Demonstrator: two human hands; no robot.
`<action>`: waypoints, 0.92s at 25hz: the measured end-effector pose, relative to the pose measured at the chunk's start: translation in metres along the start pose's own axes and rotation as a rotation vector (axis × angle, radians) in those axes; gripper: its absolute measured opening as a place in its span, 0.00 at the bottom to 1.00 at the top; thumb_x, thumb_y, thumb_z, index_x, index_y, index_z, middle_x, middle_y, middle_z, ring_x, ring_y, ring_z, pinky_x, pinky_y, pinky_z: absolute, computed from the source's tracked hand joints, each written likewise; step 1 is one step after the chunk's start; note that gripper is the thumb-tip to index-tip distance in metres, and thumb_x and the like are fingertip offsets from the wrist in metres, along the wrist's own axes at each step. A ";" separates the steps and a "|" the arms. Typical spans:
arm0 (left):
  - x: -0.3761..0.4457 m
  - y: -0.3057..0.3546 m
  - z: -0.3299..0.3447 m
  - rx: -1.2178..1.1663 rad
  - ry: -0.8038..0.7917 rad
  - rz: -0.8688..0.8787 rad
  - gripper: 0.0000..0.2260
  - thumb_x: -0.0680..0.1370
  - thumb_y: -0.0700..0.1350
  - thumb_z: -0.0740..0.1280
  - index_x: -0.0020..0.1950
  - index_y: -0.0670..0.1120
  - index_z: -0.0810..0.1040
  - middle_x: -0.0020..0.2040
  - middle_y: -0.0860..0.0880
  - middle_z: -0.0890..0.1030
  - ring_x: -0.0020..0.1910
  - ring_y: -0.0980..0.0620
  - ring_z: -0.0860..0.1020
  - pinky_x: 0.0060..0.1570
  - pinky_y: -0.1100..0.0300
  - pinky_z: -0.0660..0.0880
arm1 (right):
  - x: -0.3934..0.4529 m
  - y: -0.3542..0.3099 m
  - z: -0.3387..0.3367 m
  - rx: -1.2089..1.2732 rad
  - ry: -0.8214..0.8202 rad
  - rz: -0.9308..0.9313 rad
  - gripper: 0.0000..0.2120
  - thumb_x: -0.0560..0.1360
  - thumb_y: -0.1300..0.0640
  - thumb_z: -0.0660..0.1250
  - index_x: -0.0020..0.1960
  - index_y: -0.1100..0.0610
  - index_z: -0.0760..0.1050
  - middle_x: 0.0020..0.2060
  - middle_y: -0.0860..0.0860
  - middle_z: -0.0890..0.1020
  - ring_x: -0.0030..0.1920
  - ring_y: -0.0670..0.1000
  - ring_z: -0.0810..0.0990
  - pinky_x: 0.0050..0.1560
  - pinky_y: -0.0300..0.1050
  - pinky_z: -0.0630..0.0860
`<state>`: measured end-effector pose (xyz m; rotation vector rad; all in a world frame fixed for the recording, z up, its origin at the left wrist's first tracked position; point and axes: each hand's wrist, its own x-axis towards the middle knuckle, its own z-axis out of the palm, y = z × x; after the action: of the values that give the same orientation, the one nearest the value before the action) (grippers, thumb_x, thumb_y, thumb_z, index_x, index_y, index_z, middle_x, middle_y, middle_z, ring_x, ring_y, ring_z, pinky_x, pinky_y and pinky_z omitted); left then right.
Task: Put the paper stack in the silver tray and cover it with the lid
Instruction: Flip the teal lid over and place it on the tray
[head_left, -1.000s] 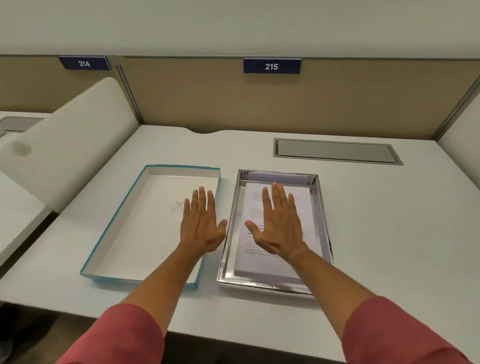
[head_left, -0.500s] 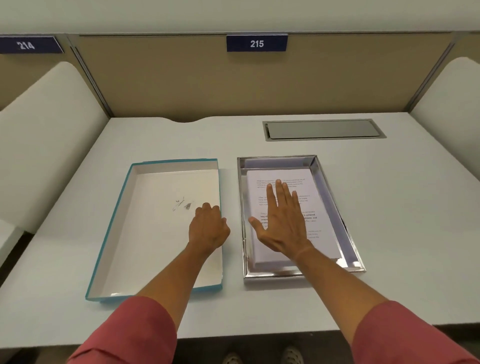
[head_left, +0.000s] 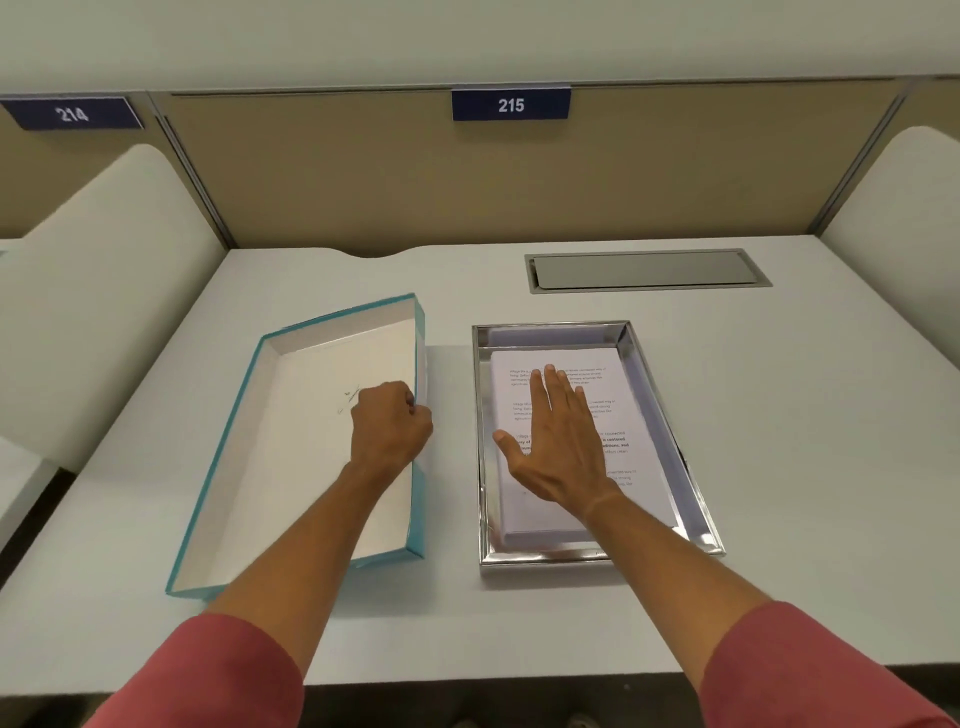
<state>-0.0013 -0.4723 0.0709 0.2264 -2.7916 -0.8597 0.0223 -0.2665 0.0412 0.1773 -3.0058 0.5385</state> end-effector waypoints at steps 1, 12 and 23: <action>0.005 0.007 -0.012 -0.033 0.056 -0.002 0.07 0.72 0.39 0.68 0.37 0.36 0.81 0.34 0.40 0.82 0.32 0.46 0.78 0.38 0.55 0.75 | 0.003 -0.002 -0.003 0.015 0.003 -0.005 0.43 0.75 0.34 0.55 0.79 0.57 0.44 0.80 0.55 0.46 0.79 0.56 0.43 0.78 0.53 0.41; 0.033 0.078 -0.136 -0.724 0.287 -0.147 0.04 0.73 0.43 0.69 0.38 0.45 0.80 0.38 0.51 0.81 0.37 0.51 0.80 0.38 0.60 0.77 | 0.027 -0.017 -0.042 0.313 -0.064 0.050 0.37 0.78 0.40 0.58 0.79 0.56 0.49 0.79 0.54 0.53 0.79 0.55 0.51 0.77 0.52 0.50; 0.026 0.076 -0.147 -1.081 -0.037 -0.406 0.11 0.74 0.49 0.66 0.37 0.45 0.83 0.33 0.47 0.83 0.30 0.49 0.80 0.38 0.58 0.76 | 0.032 0.008 -0.059 1.236 -0.218 0.577 0.17 0.82 0.50 0.54 0.65 0.58 0.71 0.58 0.57 0.82 0.54 0.57 0.82 0.48 0.50 0.81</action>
<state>0.0029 -0.4948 0.2370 0.5680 -1.9187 -2.2772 -0.0068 -0.2414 0.0972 -0.6097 -2.3479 2.4336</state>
